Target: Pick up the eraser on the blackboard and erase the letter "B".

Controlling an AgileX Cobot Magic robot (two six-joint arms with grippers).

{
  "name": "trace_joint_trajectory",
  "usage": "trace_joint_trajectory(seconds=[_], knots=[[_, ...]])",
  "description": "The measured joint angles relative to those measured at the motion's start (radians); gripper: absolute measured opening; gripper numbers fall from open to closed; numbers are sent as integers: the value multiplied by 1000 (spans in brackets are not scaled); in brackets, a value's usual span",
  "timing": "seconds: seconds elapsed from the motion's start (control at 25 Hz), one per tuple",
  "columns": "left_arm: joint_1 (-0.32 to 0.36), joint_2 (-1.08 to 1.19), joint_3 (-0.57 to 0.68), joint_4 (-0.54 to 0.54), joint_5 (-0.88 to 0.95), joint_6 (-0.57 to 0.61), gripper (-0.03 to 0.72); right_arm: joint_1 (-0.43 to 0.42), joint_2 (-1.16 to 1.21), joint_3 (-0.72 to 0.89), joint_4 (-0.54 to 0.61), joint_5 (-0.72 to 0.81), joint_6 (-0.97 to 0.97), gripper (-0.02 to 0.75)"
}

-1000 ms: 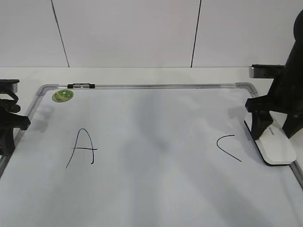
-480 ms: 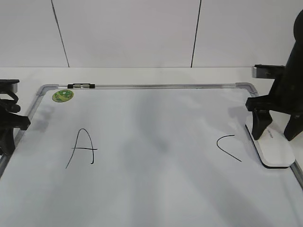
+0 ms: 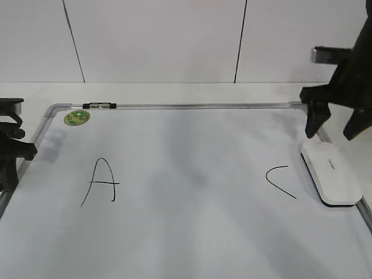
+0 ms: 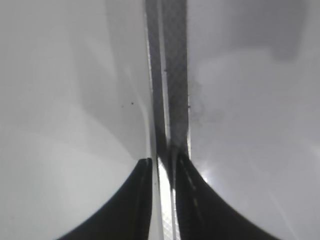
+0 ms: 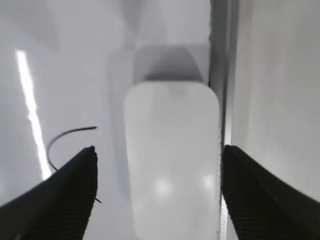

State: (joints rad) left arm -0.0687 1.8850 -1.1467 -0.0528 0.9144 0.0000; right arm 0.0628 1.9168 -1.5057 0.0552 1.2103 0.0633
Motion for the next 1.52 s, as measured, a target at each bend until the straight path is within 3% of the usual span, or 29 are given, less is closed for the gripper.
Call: trace_joint_trajectory(seconds=[0.32,0.6,1.08,1.16,1.4,1.52], knots=[[0,0,0,0,4,0,160,0,-81,-90,73,10,0,589],[0,0,0,0,9,0,313,0,-142,-90,85,13,0,589],[0,-191,-33,0,117,0,326,0,-301,-81,99,21,2,587],[0,-233,-34,0,164,0,298,0,-349,-66,100,23,2,587],[0,-306,-34,4,288,13,60,0,-526,21,117,33,2,587],[0,-341,-24,4,292,17,29,0,-643,93,133,37,2,587]])
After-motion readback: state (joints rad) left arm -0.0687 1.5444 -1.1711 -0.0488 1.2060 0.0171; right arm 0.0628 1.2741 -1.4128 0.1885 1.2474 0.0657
